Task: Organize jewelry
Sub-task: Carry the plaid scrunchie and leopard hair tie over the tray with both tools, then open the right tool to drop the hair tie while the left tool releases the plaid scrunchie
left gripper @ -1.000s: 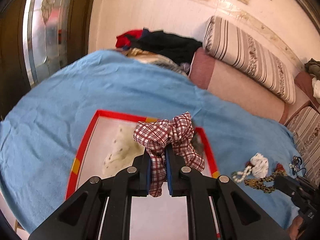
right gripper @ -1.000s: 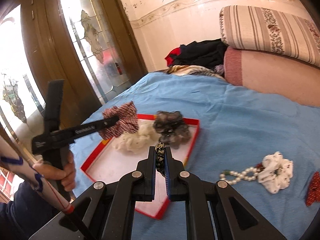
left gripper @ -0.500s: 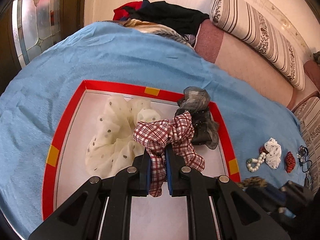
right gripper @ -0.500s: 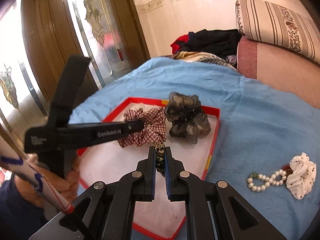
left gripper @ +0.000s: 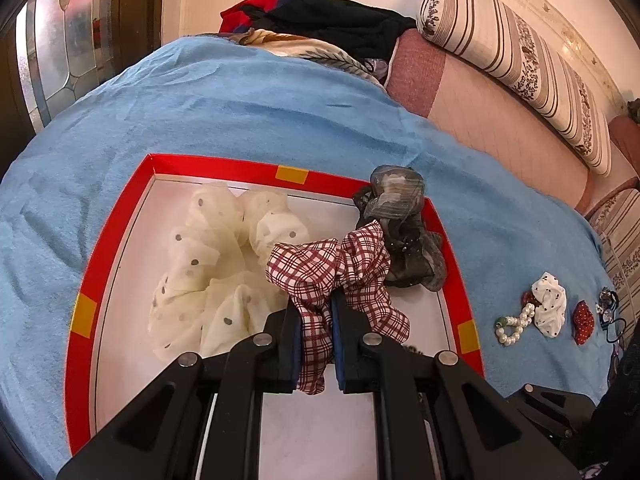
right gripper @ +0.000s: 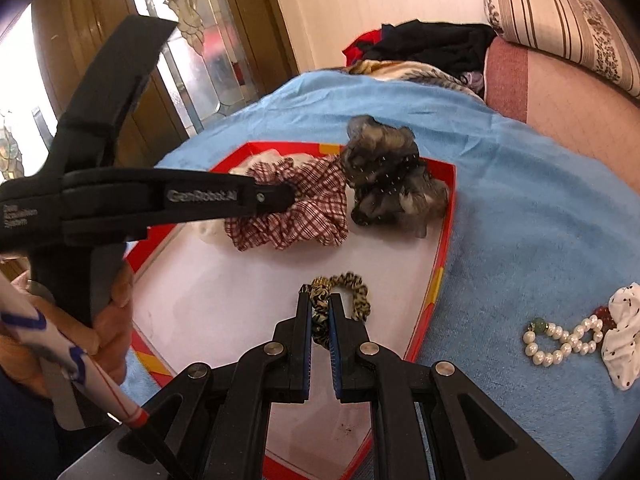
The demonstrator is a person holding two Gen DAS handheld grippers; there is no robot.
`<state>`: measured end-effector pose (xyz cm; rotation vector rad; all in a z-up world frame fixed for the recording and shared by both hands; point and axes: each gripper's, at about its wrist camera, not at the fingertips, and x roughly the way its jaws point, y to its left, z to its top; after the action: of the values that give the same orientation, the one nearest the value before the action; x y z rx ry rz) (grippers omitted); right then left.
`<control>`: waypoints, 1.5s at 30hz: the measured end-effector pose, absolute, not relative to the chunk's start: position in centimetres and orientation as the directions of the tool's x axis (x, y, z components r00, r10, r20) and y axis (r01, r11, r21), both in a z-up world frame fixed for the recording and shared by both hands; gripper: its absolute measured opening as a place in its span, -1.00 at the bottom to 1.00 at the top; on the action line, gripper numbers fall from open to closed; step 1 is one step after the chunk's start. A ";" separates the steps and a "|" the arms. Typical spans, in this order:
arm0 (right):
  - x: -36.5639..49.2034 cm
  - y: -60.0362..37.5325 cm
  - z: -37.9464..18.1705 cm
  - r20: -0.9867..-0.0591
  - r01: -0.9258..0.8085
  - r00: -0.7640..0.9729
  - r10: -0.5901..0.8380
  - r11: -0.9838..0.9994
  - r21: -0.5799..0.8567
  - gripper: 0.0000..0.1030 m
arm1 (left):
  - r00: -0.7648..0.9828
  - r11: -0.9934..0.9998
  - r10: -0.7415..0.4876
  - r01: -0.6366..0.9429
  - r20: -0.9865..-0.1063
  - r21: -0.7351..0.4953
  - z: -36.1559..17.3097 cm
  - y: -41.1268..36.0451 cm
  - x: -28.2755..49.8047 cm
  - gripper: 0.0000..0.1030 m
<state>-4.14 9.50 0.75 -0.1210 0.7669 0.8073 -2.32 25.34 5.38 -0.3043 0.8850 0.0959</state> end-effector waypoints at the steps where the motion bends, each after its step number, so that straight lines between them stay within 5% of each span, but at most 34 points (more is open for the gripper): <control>1: -4.0 9.6 0.6 -0.668 -0.687 0.438 0.602 0.703 0.183 -0.83 | 0.630 0.952 -0.044 -0.208 -0.775 -0.224 5.3 25.4 -2.3 -0.77; 19: -3.3 9.0 0.2 -0.671 -0.661 0.443 0.595 0.722 0.204 -0.80 | 0.626 0.954 -0.057 -0.195 -0.778 -0.227 5.0 24.7 -1.8 -0.69; 29: -3.7 8.7 1.2 -0.653 -0.660 0.433 0.621 0.712 0.240 -0.40 | 0.662 0.952 -0.071 -0.178 -0.746 -0.248 6.1 24.8 -2.3 -0.35; 45: -3.4 5.9 3.5 -0.614 -0.612 0.458 0.643 0.729 0.307 -0.39 | 0.708 0.946 -0.080 -0.168 -0.702 -0.277 7.8 24.7 -3.0 -0.28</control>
<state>-3.35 5.91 3.46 0.0439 0.7762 0.7731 -2.99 24.67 7.78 -0.3354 0.7867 0.0496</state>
